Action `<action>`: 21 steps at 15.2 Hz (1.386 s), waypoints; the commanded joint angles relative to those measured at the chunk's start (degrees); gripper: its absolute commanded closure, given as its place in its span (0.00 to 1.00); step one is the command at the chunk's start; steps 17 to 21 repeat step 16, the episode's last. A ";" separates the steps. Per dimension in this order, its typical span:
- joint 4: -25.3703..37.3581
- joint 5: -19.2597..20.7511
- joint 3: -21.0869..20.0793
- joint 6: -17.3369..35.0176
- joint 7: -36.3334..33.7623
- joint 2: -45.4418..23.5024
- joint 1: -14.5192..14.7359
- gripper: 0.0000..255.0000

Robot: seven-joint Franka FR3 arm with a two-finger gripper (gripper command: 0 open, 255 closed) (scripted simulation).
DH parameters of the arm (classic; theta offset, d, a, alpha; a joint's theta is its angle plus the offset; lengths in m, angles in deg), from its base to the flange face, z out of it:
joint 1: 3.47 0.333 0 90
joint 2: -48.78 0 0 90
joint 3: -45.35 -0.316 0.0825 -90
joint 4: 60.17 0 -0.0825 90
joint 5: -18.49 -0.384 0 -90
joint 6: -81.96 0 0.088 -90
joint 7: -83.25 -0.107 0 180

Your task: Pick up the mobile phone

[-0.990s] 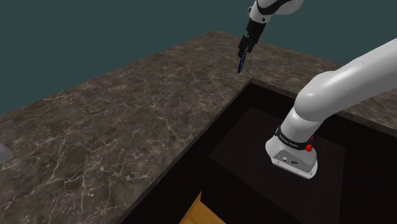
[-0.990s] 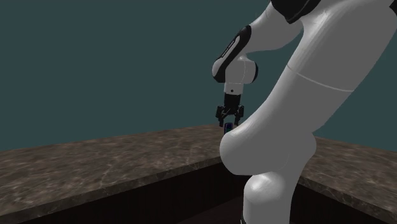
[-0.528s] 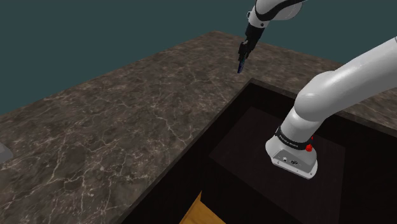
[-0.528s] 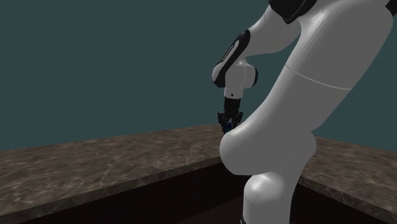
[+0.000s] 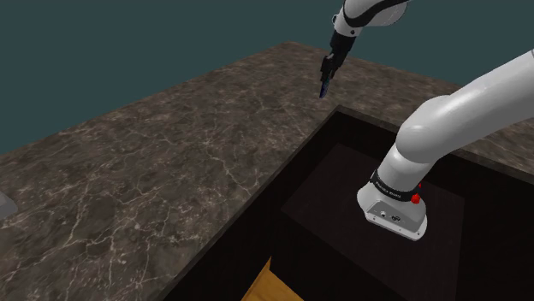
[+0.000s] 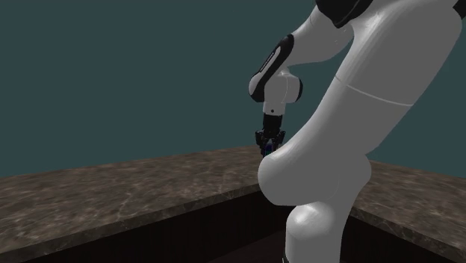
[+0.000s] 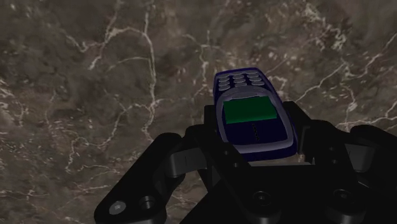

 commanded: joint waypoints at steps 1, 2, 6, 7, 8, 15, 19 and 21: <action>0.92 -0.04 -0.18 -1.34 -0.05 0.39 -0.01 1.00; 1.50 -0.08 -0.33 -2.20 -0.11 0.67 -0.01 1.00; 3.94 -0.26 -0.88 -5.56 -0.31 1.61 0.04 1.00; 4.57 -0.32 -1.01 -6.39 -0.35 1.80 0.05 1.00; 5.22 -0.37 -1.14 -7.21 -0.39 1.98 0.07 1.00; 9.41 -0.74 -1.86 -12.14 -0.60 2.73 0.25 1.00; 9.41 -0.74 -1.86 -12.14 -0.60 2.73 0.25 1.00; 9.41 -0.74 -1.86 -12.14 -0.60 2.73 0.25 1.00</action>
